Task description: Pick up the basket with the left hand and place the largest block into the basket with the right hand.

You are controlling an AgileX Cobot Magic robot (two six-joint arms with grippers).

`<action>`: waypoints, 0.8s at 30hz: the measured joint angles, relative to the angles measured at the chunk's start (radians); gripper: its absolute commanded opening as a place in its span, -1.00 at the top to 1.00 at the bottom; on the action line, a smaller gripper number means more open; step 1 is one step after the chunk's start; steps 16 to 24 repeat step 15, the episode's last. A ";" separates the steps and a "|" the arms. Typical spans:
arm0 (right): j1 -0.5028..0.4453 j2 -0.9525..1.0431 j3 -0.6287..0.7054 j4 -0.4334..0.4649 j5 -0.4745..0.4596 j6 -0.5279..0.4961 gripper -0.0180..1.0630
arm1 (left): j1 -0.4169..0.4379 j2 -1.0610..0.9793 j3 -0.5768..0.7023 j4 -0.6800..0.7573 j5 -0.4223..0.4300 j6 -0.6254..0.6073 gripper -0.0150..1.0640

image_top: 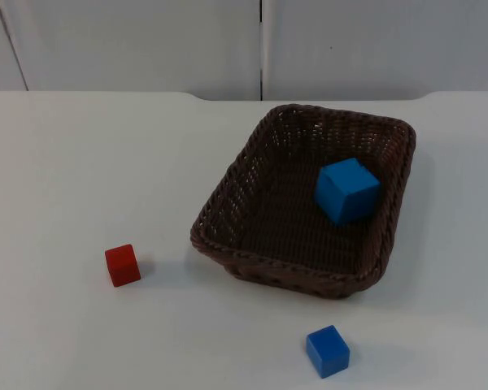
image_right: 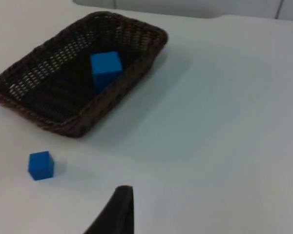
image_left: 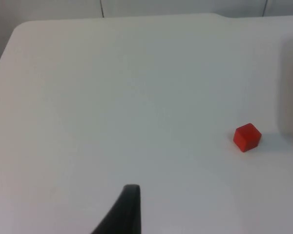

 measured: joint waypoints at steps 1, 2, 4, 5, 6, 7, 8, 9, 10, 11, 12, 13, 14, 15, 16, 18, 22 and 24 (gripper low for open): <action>-0.016 0.000 0.000 0.000 0.000 0.000 -0.98 | 0.000 0.000 0.000 0.000 0.000 0.000 -0.97; -0.016 0.000 0.000 0.000 0.000 0.000 -0.98 | 0.000 0.000 0.000 0.000 0.000 0.000 -0.97; -0.051 0.000 0.000 0.000 0.000 0.000 -0.98 | 0.000 0.000 0.000 0.000 0.000 0.000 -0.97; -0.067 0.000 0.000 0.000 0.000 0.000 -0.98 | 0.000 0.000 0.000 0.000 0.000 0.000 -0.97; -0.078 0.000 0.000 0.000 0.000 0.000 -0.98 | 0.000 0.000 0.000 0.000 0.000 0.000 -0.97; -0.089 0.000 0.000 0.000 0.000 0.000 -0.98 | 0.000 0.000 0.000 0.000 0.000 0.000 -0.97; -0.089 0.000 0.000 0.000 0.000 0.000 -0.98 | 0.000 0.000 0.000 0.000 0.000 0.000 -0.97; -0.098 0.000 0.000 0.000 0.000 0.000 -0.98 | 0.000 0.000 0.000 0.000 0.000 0.000 -0.97; -0.105 0.000 0.000 0.000 0.000 0.000 -0.98 | 0.000 0.000 0.000 0.000 0.000 0.000 -0.97; -0.112 0.000 0.000 0.000 0.000 0.000 -0.98 | 0.000 0.000 0.000 0.000 0.000 0.000 -0.97; -0.119 0.000 0.000 0.000 0.000 0.000 -0.98 | 0.000 0.000 0.000 0.000 0.000 0.000 -0.97; -0.119 0.000 0.000 0.000 0.000 0.000 -0.98 | 0.000 0.000 0.000 0.000 0.000 0.000 -0.97; -0.129 0.000 0.000 0.000 0.000 0.000 -0.98 | 0.000 0.000 0.000 0.000 0.000 0.000 -0.97; -0.136 0.000 0.000 0.000 0.000 0.000 -0.98 | 0.000 0.000 0.000 0.000 0.000 0.000 -0.97; -0.136 0.000 0.000 0.000 0.000 0.000 -0.98 | 0.000 0.000 0.000 0.000 0.000 0.000 -0.97; -0.136 0.000 0.000 0.000 0.000 0.000 -0.98 | 0.000 0.000 0.000 0.000 0.000 0.000 -0.97; -0.136 0.000 0.000 0.000 0.000 0.000 -0.98 | 0.000 0.000 0.000 0.000 0.000 0.000 -0.97; -0.136 0.000 0.000 0.000 0.000 0.000 -0.98 | 0.000 0.000 0.000 0.000 0.000 0.000 -0.97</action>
